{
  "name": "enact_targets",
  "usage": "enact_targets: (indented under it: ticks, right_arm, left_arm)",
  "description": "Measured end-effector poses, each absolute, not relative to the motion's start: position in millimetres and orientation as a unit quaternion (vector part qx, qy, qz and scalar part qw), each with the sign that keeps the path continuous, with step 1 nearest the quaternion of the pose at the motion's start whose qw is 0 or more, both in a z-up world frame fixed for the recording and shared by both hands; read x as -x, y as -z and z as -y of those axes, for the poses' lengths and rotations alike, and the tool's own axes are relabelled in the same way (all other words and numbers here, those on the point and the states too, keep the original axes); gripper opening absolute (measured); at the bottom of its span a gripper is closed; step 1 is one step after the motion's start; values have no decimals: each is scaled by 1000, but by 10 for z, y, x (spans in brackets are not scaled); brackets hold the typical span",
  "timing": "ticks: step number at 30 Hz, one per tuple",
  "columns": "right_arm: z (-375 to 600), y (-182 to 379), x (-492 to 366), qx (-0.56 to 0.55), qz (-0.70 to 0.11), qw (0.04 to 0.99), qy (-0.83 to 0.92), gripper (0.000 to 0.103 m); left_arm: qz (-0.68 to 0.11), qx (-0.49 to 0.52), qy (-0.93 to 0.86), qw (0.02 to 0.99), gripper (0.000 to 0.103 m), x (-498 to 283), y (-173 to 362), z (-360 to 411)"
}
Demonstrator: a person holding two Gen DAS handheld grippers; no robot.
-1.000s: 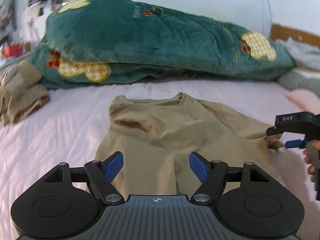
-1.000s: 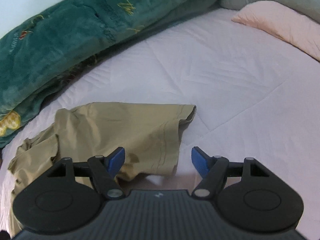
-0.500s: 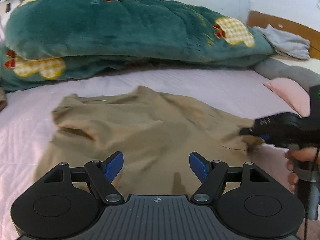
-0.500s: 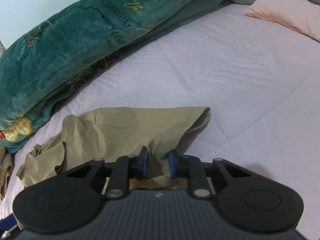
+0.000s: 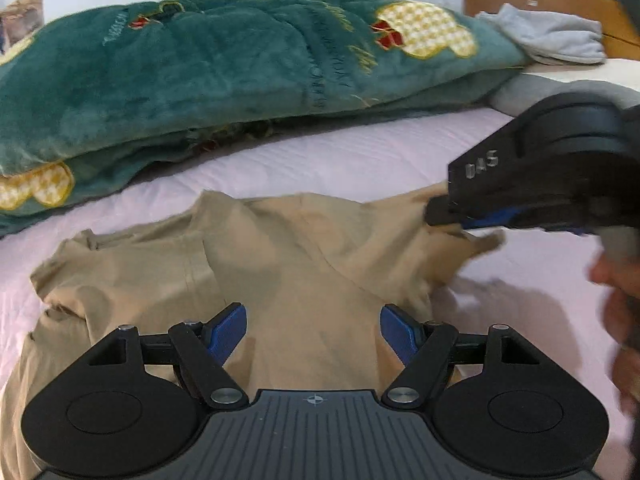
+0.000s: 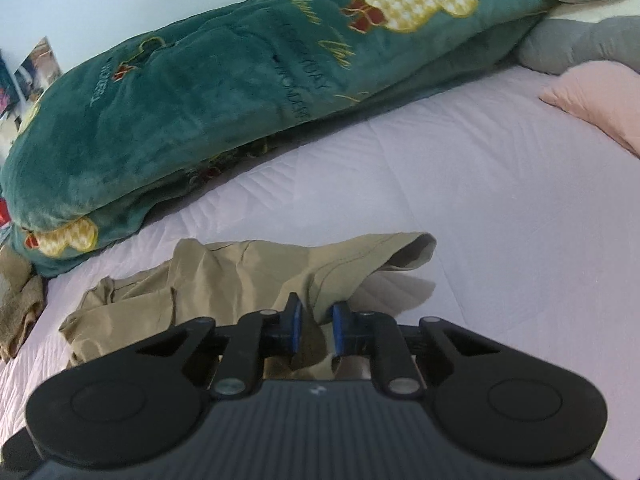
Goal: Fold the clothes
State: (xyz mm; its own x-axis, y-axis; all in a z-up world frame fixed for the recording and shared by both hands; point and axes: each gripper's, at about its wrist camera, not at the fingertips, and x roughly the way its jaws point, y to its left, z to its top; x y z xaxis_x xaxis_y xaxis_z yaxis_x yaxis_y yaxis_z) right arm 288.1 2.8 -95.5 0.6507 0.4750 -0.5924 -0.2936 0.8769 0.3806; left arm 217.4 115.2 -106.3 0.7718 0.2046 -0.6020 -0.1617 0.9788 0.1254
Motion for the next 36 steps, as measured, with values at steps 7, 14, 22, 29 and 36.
enact_targets:
  ticks: [7, 14, 22, 29, 36]
  right_arm:
    - [-79, 847, -2842, -119, -349, 902, -226, 16]
    - [-282, 683, -2739, -109, -328, 905, -248, 16]
    - [-1088, 476, -2509, -67, -310, 900, -300, 16]
    - [-2180, 811, -2152, 54, -365, 860, -354, 20]
    - [-2026, 723, -2021, 28, -404, 845, -348, 48]
  left_arm:
    - [-328, 5, -90, 941, 14, -2339, 1029, -1248]
    - [-308, 39, -109, 944, 7, -2123, 926, -1539]
    - [-296, 66, -163, 939, 7, -1719, 770, -2125]
    - [-349, 121, -215, 904, 10, -1219, 1004, -2736]
    - [-352, 153, -206, 900, 16, -714, 1002, -3006]
